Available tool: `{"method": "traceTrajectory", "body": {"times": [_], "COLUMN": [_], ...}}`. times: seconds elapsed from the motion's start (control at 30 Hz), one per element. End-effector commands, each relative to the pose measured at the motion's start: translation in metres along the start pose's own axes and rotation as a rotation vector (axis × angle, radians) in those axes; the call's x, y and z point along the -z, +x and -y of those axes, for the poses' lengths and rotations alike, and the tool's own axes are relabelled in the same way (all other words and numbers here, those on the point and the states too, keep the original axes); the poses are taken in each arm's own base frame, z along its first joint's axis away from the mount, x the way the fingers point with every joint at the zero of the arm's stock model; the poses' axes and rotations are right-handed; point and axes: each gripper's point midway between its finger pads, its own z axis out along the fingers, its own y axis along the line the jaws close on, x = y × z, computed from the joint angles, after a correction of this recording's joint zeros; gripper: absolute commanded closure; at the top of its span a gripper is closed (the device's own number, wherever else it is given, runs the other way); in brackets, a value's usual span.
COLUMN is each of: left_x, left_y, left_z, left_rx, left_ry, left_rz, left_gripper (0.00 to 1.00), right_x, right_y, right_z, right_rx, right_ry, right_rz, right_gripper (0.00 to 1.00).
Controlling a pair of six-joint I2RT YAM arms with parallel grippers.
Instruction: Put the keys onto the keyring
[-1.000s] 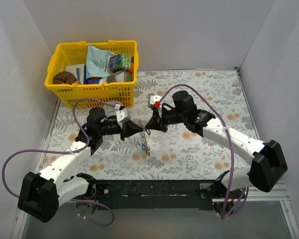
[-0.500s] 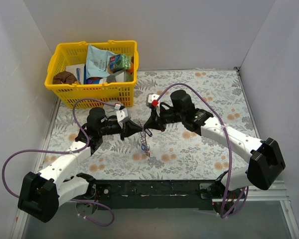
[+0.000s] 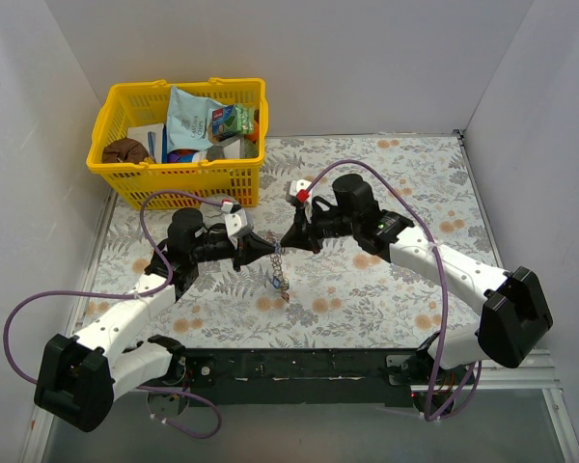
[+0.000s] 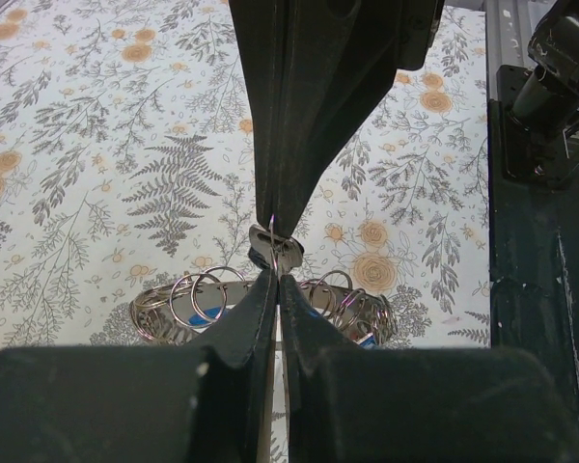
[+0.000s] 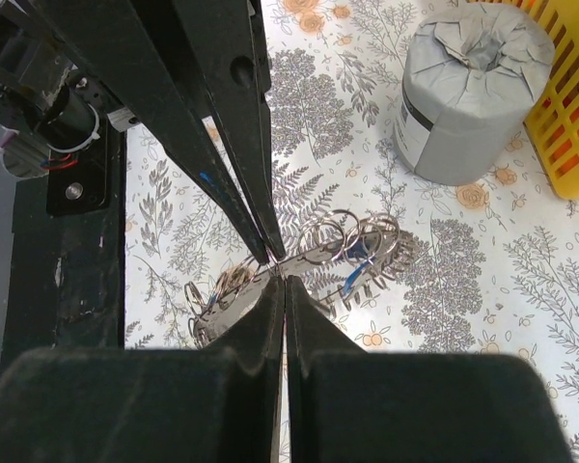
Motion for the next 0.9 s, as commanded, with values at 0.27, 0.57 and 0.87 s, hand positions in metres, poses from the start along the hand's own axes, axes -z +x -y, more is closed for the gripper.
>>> {"method": "traceTrajectory", "body": {"times": [0.27,0.57,0.87], "left_x": [0.004,0.004,0.005], "left_y": [-0.023,-0.025,-0.028], "left_z": [0.009,0.01,0.012], "left_rx": [-0.085,-0.092,-0.105], "left_ry": [0.031,0.034,0.041], "left_rz": [0.061,0.069,0.079], "left_gripper": [1.0,1.0,1.0], "right_x": [0.0,-0.004,0.001], "right_y": [0.004,0.009,0.01], "right_z": [0.009,0.002,-0.003], "right_rx": [0.03,0.03,0.057], "right_ry": [-0.008,-0.06,-0.081], "right_rz": [0.037,0.031,0.047], "right_gripper": [0.99,0.99,0.9]}}
